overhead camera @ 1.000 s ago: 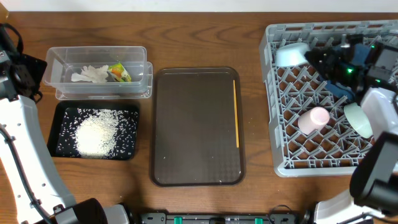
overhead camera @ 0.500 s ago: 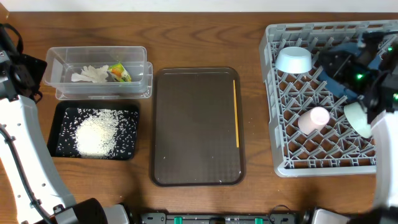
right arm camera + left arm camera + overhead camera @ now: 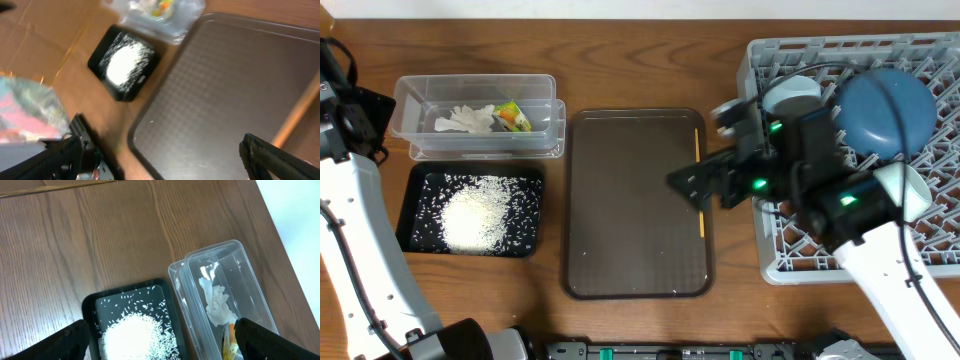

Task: Sort waste into correct bins and load items into the dishwasher rack
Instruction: 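Move the right gripper to the yellow chopstick on the brown tray, then grasp the yellow chopstick with the right gripper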

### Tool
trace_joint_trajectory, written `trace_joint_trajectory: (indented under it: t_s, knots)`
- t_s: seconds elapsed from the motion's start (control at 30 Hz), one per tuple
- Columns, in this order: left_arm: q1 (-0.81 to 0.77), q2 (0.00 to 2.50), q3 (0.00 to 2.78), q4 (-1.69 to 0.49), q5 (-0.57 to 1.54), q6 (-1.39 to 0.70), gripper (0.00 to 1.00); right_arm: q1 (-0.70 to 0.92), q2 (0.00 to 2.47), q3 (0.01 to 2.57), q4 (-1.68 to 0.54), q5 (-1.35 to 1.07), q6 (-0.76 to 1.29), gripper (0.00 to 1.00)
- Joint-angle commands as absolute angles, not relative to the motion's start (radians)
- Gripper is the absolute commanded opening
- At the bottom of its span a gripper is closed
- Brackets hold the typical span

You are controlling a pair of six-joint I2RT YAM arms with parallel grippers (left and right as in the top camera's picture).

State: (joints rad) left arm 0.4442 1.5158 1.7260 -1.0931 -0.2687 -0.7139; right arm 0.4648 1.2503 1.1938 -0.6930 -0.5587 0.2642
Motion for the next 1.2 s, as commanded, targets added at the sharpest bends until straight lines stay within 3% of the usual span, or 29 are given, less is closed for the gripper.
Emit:
trace_joint_trajectory:
  t_s: [0.0,0.17,0.3,0.43,0.67,0.9,1.17]
  knots:
    - [0.447,1.518,1.727,-1.095,-0.282,-0.716,0.95,0.554,1.263,1.196,-0.681,-0.326,0.366,0.99]
    - [0.447,1.518,1.727,-1.095,-0.282,-0.716,0.95,0.622,1.296,1.207,-0.693,-0.101,0.462,0.96]
    - [0.447,1.518,1.727,-1.095,-0.282,-0.716,0.95,0.612,1.395,1.279,-0.775,-0.105,0.501,0.86]
    - [0.447,1.518,1.727,-1.095,-0.282,-0.716,0.95,0.64,1.57,1.444,-0.931,-0.086,0.5,0.68]
    - [0.447,1.518,1.727,-1.095,-0.282,-0.716,0.95,0.674,1.836,1.645,-1.136,0.132,0.593,0.82]
    - [0.447,1.518,1.727,-1.095,-0.282,-0.716,0.95,0.665,1.99,1.647,-1.13,0.099,0.61,0.79]
    - [0.447,1.518,1.727,-1.095,-0.282,-0.716,0.95,0.66,2.076,1.646,-1.076,0.128,0.609,0.82]
